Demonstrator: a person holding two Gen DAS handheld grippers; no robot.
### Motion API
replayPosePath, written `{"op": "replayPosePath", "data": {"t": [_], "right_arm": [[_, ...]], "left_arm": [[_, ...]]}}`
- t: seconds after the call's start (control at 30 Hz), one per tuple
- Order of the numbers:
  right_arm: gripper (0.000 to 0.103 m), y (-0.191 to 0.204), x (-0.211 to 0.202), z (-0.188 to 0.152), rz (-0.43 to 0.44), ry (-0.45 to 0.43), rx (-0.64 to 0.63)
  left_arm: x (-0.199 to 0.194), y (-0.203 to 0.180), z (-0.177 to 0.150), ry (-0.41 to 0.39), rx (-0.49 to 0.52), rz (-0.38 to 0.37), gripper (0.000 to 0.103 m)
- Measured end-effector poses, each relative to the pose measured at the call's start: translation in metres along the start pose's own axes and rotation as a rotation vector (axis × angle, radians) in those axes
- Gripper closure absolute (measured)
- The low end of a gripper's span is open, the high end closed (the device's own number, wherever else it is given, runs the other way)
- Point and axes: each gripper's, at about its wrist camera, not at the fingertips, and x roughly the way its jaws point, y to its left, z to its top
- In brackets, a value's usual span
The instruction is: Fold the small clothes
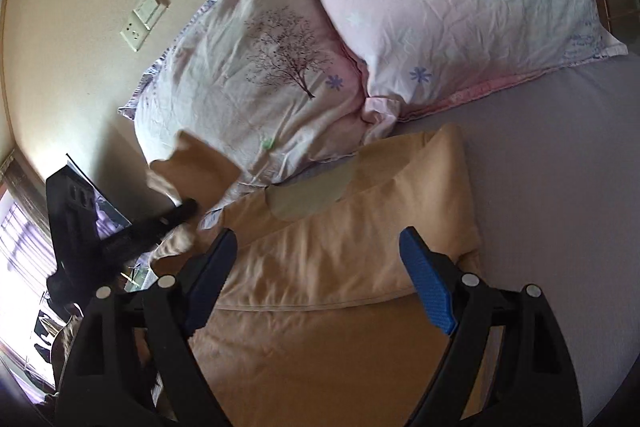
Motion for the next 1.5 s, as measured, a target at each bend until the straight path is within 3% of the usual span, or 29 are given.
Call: {"op": "replayPosePath", "data": {"t": [0.07,0.17,0.23,0.27,0.3,0.37,0.47,0.53,0.57,0.6,0.63,0.67,0.77,0.83,0.9,0.97,1.03,1.07,1.1,1.13,1.17,1.27,1.3,1.43,1.5], "right_arm": [[0.020,-0.012,0.009,0.001,-0.026,0.032,0.032],[0.020,-0.023,0.012,0.006,-0.030,0.057,0.067],[0.025,-0.029,0.015,0.011,-0.028,0.068,0.069],[0.035,-0.030,0.018,0.013,-0.029,0.078,0.067],[0.046,-0.031,0.026,0.016,-0.037,0.102,0.062],[0.055,-0.033,0.040,0.019,-0.074,0.143,0.050],[0.059,-0.036,0.064,0.018,-0.148,0.200,0.043],[0.060,-0.040,0.081,0.014,-0.172,0.245,0.053],[0.067,-0.041,0.087,0.012,-0.180,0.262,0.050],[0.089,-0.040,0.094,0.007,-0.189,0.283,0.035],[0.098,-0.037,0.099,0.004,-0.194,0.297,0.012],[0.098,-0.034,0.102,0.002,-0.191,0.305,-0.013],[0.098,-0.019,0.072,0.016,-0.141,0.133,-0.058],[0.098,-0.015,0.038,0.028,-0.166,-0.025,-0.078],[0.098,-0.028,0.028,0.026,-0.213,-0.050,-0.045],[0.096,-0.050,0.050,0.012,-0.320,0.085,-0.007],[0.095,-0.064,0.057,-0.001,-0.342,0.152,0.033],[0.081,-0.064,0.048,-0.003,-0.326,0.122,0.043],[0.055,-0.057,0.031,-0.004,-0.334,0.096,0.033],[0.042,-0.050,0.014,-0.006,-0.318,0.056,0.018],[0.028,-0.045,-0.003,-0.008,-0.282,0.019,0.002],[0.022,-0.024,-0.056,-0.029,-0.093,-0.011,-0.100],[0.019,-0.018,-0.075,-0.044,-0.007,0.017,-0.138],[0.015,-0.011,-0.136,-0.111,0.187,0.127,-0.235],[0.011,-0.018,-0.163,-0.152,0.249,0.200,-0.247]], "left_arm": [[0.047,-0.048,-0.025,0.136,0.170,0.049,0.098],[0.044,-0.063,-0.050,0.175,0.237,0.022,0.097],[0.011,-0.051,-0.054,0.120,0.217,-0.010,0.084],[-0.011,-0.036,-0.052,0.066,0.190,-0.006,0.068],[-0.026,-0.025,-0.047,0.017,0.166,0.019,0.049],[-0.053,0.007,-0.043,-0.073,0.117,0.122,0.037],[-0.067,0.061,-0.040,-0.082,0.036,0.317,0.037],[-0.065,0.089,-0.044,-0.042,-0.021,0.348,0.037],[-0.061,0.097,-0.047,-0.017,-0.039,0.358,0.037],[-0.056,0.105,-0.052,0.011,-0.051,0.357,0.037],[-0.053,0.109,-0.057,0.035,-0.057,0.350,0.037],[-0.046,0.111,-0.060,0.060,-0.062,0.345,0.037],[-0.036,0.117,-0.068,0.097,-0.077,0.332,0.037],[-0.038,0.119,-0.071,0.090,-0.072,0.323,0.037],[-0.037,0.114,-0.073,0.091,-0.065,0.295,0.037],[-0.028,0.111,-0.074,0.104,-0.032,0.312,0.037],[-0.030,0.108,-0.077,0.107,-0.014,0.323,0.037],[-0.036,0.108,-0.080,0.099,-0.017,0.310,0.037],[-0.047,0.107,-0.084,0.080,-0.024,0.281,0.037],[-0.060,0.106,-0.088,0.061,-0.030,0.245,0.037],[-0.075,0.106,-0.094,0.041,-0.035,0.208,0.037],[-0.129,0.107,-0.125,-0.019,-0.044,0.048,0.037],[-0.144,0.108,-0.136,-0.029,-0.051,0.000,0.034],[-0.201,0.123,-0.202,-0.047,-0.126,-0.240,0.030],[-0.224,0.132,-0.240,-0.053,-0.177,-0.293,0.028]]}}
